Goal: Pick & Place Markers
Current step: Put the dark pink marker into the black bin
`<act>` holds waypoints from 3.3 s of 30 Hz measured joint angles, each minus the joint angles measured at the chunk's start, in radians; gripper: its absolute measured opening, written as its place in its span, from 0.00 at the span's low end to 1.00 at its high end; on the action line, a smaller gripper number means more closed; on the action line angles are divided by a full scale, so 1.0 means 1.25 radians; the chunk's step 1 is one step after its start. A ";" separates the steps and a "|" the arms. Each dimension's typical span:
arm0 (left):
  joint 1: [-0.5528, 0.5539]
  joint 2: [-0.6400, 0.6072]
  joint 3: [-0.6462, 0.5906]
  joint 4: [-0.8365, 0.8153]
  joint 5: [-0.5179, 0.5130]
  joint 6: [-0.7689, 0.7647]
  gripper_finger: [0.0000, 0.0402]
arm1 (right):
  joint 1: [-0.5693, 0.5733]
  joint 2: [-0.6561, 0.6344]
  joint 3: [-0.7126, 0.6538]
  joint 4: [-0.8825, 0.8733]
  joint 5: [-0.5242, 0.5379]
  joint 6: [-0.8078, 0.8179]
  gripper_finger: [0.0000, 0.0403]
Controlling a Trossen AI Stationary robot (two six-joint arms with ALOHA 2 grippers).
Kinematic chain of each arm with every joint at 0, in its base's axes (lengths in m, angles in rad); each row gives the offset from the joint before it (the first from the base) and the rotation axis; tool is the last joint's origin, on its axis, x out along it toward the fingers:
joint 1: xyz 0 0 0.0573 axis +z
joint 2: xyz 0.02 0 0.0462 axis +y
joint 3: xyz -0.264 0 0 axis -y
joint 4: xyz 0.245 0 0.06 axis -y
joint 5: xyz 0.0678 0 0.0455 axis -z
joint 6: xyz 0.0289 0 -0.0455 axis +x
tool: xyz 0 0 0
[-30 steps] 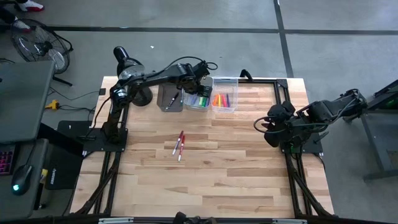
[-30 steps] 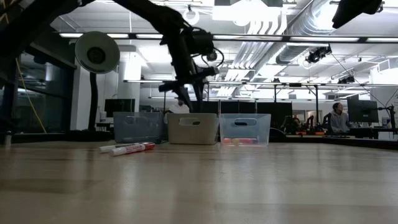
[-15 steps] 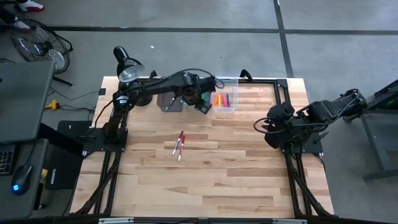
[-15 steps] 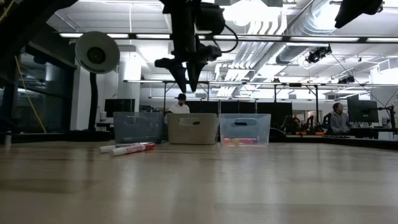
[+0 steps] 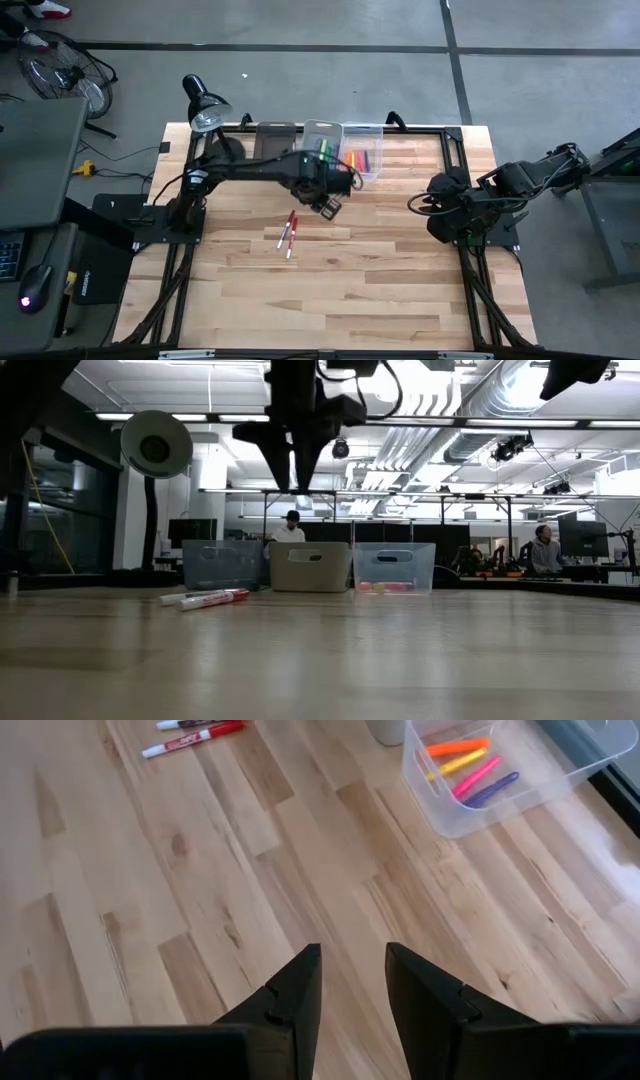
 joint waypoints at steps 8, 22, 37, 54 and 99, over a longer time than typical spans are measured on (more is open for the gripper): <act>-0.074 0.000 -0.015 -0.033 -0.019 -0.082 0.36 | 0.000 0.000 0.000 0.000 -0.005 -0.017 0.26; -0.158 -0.046 -0.189 0.123 0.057 -0.203 0.36 | 0.000 0.000 0.000 0.001 -0.003 -0.041 0.26; -0.153 -0.200 -0.497 0.289 0.070 -0.318 0.36 | 0.000 0.000 0.000 0.007 0.037 -0.061 0.26; -0.131 -0.229 -0.672 0.438 0.122 -0.327 0.36 | 0.000 0.001 0.000 0.044 0.041 -0.038 0.26; -0.104 -0.172 -0.738 0.524 0.213 -0.267 0.16 | 0.000 0.001 0.000 0.045 0.028 -0.047 0.26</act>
